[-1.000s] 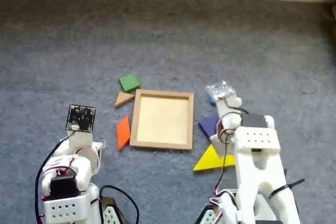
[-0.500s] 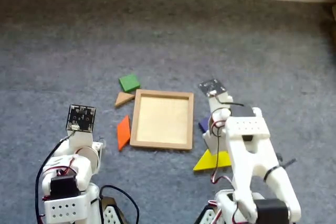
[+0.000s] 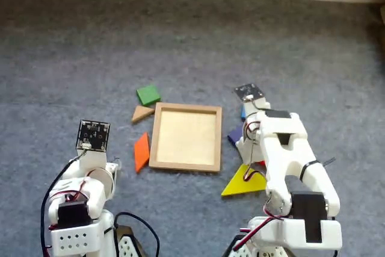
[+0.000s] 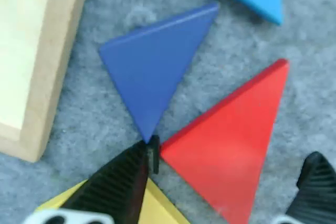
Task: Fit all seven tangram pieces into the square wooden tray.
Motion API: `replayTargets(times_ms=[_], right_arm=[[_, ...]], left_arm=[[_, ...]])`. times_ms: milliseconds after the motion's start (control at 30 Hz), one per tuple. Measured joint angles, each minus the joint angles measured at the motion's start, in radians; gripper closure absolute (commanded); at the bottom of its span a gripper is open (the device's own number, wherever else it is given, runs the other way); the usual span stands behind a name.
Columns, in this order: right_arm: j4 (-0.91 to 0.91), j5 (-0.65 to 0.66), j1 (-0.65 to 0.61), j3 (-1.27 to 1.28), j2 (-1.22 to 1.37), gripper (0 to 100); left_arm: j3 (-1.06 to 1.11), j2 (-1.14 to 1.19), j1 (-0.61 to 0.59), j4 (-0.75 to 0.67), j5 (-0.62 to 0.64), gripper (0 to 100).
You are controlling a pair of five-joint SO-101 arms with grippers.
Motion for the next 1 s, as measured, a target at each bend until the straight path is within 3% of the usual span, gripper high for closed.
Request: replayTargets(times_ms=[233, 433, 1000], right_arm=[[-0.009, 0.000, 0.011, -0.006, 0.025, 61.5], [-0.012, 0.000, 0.011, -0.008, 0.029, 72.8], [-0.002, -0.069, 0.015, -0.043, 0.034, 73.1]], left_arm=[[0.000, 0.000, 0.000, 0.000, 0.000, 81], [0.000, 0.000, 0.000, 0.000, 0.000, 81], [0.000, 0.000, 0.000, 0.000, 0.000, 81]])
